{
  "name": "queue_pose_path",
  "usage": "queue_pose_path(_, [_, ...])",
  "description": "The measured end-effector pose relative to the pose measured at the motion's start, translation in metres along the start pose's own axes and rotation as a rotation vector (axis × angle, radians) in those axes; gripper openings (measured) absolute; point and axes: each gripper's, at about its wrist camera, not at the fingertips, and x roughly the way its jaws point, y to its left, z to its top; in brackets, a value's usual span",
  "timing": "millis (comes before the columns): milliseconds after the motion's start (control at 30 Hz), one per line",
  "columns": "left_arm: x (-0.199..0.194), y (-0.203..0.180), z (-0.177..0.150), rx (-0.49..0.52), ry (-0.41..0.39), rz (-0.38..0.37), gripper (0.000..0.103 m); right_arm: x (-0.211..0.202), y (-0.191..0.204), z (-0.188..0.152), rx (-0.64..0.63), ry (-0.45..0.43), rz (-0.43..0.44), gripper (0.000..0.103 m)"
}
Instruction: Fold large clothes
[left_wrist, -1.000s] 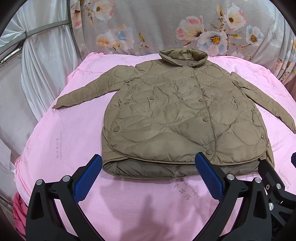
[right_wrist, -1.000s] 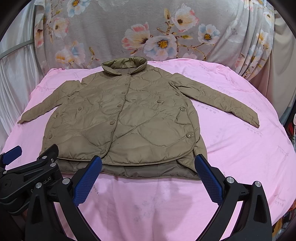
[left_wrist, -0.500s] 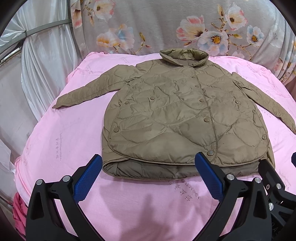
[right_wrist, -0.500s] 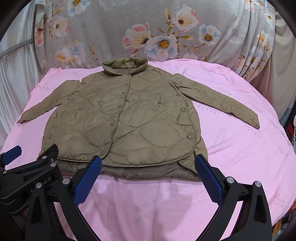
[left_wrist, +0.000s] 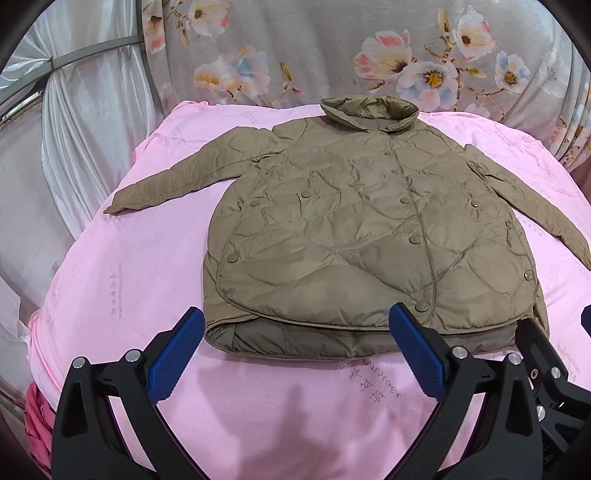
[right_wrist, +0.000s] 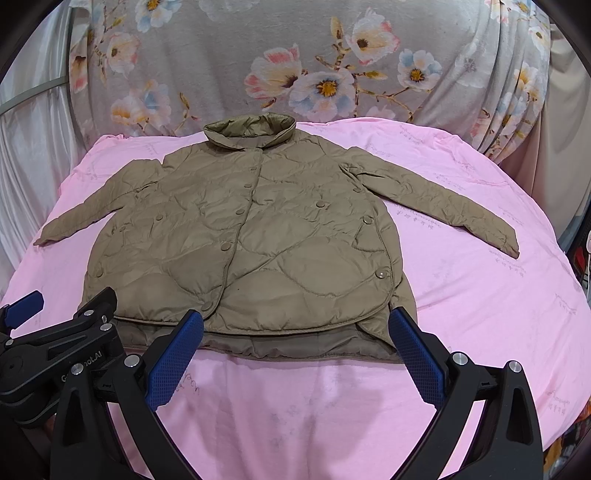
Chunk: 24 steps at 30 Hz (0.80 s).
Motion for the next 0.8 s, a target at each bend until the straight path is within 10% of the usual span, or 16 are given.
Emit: queue_pose_path(800, [0.017, -0.011, 0.006, 0.006, 0.026, -0.005, 0.094, 0.018, -0.004, 0.003, 0.011, 0.024, 0.002, 0.098])
